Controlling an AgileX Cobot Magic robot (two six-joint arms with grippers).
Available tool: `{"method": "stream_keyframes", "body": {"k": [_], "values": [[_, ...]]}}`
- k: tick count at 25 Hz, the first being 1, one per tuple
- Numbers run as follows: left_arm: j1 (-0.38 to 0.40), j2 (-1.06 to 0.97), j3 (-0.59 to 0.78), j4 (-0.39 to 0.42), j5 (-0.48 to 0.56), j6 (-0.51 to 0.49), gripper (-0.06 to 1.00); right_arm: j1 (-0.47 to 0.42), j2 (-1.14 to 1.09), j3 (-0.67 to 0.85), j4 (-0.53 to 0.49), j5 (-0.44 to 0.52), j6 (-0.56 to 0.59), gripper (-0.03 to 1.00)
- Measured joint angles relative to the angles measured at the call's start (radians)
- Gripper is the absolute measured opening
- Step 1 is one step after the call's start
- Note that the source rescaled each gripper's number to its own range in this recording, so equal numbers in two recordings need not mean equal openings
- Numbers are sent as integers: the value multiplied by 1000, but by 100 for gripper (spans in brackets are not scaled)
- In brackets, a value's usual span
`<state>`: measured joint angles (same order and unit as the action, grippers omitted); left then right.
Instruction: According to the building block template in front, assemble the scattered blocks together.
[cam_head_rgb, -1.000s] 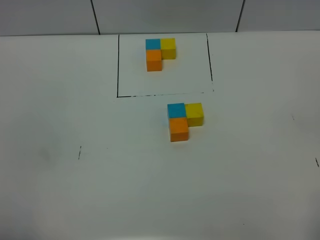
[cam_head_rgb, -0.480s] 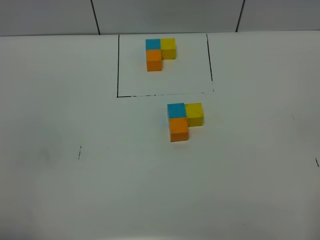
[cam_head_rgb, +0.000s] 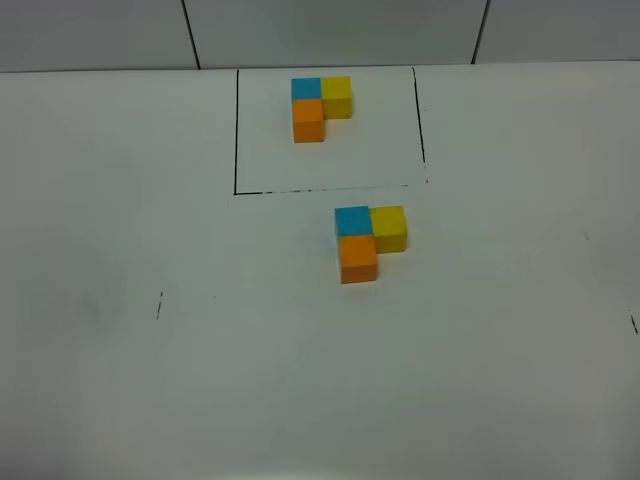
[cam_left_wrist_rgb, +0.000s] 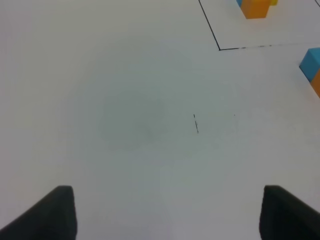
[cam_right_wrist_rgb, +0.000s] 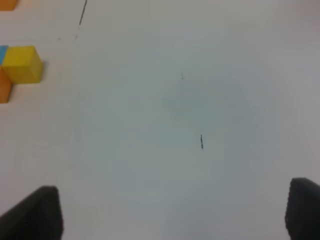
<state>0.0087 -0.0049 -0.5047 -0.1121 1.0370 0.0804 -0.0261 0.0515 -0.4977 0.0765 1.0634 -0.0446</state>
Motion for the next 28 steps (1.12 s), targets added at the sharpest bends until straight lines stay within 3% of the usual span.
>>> {"method": "stream_keyframes", "body": {"k": [28], "values": [[0, 0, 0, 0, 0, 0, 68, -10, 0, 0, -1, -1, 1, 75]]}}
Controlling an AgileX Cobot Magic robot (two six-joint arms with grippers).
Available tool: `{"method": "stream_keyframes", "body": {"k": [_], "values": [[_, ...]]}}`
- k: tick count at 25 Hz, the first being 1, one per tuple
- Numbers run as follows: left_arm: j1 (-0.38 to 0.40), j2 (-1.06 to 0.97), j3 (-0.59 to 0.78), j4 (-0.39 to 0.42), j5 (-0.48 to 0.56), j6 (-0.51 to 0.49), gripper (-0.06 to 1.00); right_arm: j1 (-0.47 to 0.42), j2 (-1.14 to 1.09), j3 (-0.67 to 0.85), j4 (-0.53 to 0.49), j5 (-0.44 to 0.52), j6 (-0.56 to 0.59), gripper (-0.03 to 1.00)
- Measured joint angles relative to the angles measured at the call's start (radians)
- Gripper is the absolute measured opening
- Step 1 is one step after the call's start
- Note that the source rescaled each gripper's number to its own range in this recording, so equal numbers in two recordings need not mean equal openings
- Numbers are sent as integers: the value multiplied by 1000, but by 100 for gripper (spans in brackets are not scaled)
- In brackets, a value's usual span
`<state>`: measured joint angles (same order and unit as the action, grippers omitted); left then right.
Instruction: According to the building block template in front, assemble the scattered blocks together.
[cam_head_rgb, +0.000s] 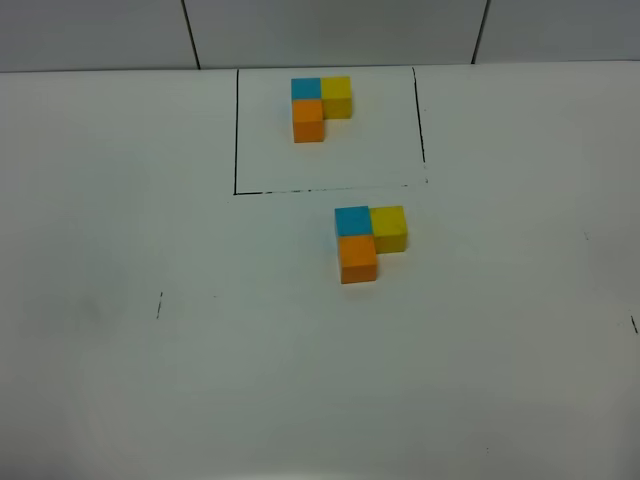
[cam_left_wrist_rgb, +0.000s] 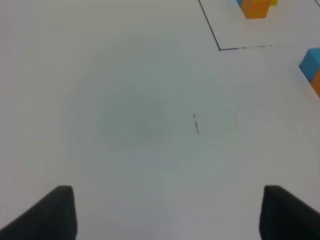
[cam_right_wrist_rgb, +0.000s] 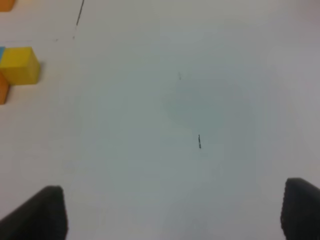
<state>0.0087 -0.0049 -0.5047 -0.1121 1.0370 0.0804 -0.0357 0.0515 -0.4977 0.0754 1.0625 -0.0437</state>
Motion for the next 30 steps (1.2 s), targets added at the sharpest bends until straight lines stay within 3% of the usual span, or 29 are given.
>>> {"method": "stream_keyframes", "body": {"k": [30], "values": [[0, 0, 0, 0, 0, 1, 68, 0, 0, 0, 0, 0, 0, 73]]}}
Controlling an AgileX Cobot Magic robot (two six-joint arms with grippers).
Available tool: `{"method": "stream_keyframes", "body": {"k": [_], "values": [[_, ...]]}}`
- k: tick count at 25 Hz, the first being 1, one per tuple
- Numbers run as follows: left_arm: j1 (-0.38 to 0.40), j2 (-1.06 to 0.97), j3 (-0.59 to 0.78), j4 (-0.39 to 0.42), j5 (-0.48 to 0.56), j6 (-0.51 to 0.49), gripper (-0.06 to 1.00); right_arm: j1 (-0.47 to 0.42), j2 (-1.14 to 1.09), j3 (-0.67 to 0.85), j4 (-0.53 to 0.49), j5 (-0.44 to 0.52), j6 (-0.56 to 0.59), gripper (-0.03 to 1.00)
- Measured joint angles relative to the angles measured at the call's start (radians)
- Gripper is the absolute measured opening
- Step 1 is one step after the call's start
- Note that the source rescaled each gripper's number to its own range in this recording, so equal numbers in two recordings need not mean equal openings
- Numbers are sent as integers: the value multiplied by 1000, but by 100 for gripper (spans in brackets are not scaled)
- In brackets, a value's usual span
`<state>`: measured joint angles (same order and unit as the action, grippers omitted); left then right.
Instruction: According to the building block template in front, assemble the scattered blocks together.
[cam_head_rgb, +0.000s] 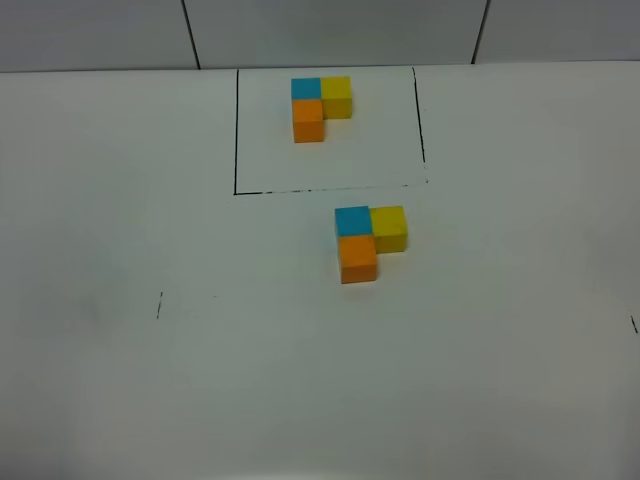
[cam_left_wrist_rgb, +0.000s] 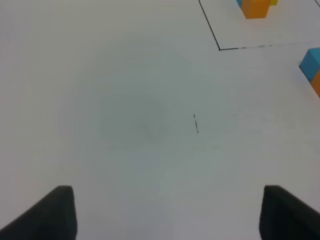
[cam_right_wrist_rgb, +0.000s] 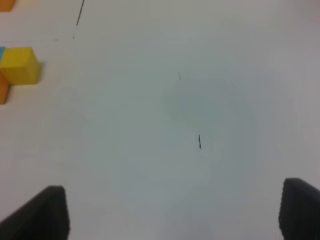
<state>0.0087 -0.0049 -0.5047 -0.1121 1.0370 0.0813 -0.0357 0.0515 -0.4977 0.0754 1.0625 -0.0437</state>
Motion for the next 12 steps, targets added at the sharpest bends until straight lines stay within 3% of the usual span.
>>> {"method": "stream_keyframes", "body": {"k": [12], "values": [[0, 0, 0, 0, 0, 0, 68, 0, 0, 0, 0, 0, 0, 73]]}}
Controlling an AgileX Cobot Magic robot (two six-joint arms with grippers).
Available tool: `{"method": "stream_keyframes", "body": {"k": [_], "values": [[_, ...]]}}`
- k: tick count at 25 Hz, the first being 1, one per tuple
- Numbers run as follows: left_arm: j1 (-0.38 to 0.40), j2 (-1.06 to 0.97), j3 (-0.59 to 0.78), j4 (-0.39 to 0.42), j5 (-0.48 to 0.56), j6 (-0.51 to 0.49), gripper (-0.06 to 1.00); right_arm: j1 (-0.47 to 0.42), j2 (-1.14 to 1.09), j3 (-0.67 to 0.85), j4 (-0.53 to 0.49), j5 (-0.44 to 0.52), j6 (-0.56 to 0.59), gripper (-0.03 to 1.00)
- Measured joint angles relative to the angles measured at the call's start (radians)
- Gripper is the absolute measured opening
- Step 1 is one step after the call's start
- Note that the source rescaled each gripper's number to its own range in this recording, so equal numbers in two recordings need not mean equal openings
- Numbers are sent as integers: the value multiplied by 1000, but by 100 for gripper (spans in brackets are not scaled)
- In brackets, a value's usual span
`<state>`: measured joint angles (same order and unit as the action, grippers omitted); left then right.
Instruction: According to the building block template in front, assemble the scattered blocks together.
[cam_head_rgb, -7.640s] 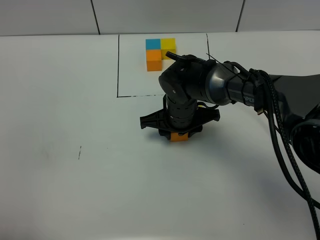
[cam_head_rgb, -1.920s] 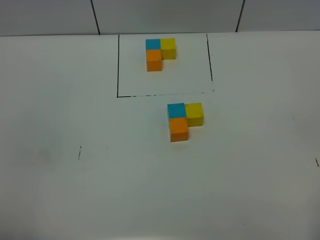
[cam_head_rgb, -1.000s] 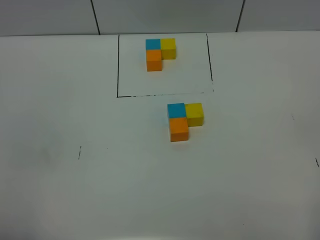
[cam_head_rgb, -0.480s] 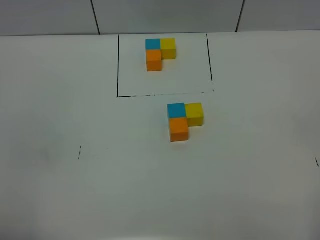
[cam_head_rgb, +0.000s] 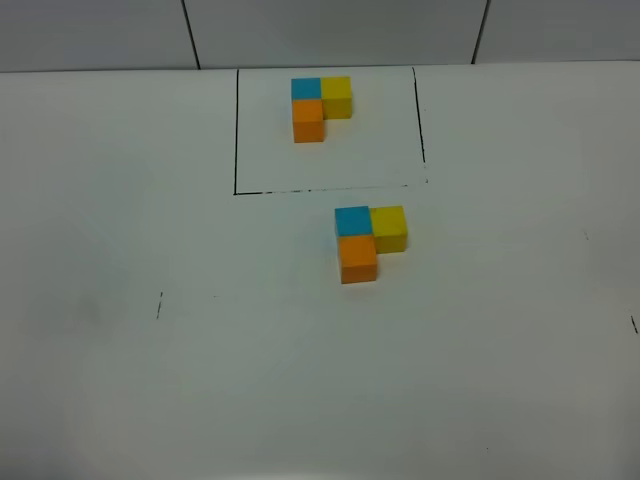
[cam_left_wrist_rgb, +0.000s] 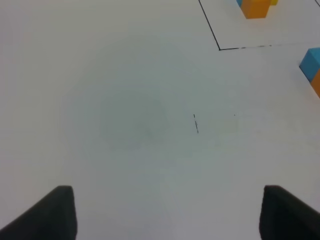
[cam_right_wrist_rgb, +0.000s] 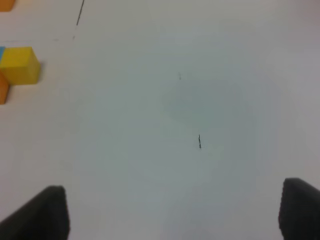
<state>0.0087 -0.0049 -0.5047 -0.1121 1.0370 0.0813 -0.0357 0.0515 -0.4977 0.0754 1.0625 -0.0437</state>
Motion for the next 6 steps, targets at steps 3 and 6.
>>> {"method": "stream_keyframes", "body": {"k": [3, 6], "values": [[0, 0, 0, 0, 0, 0, 68, 0, 0, 0, 0, 0, 0, 73], [0, 0, 0, 0, 0, 0, 68, 0, 0, 0, 0, 0, 0, 73]]}}
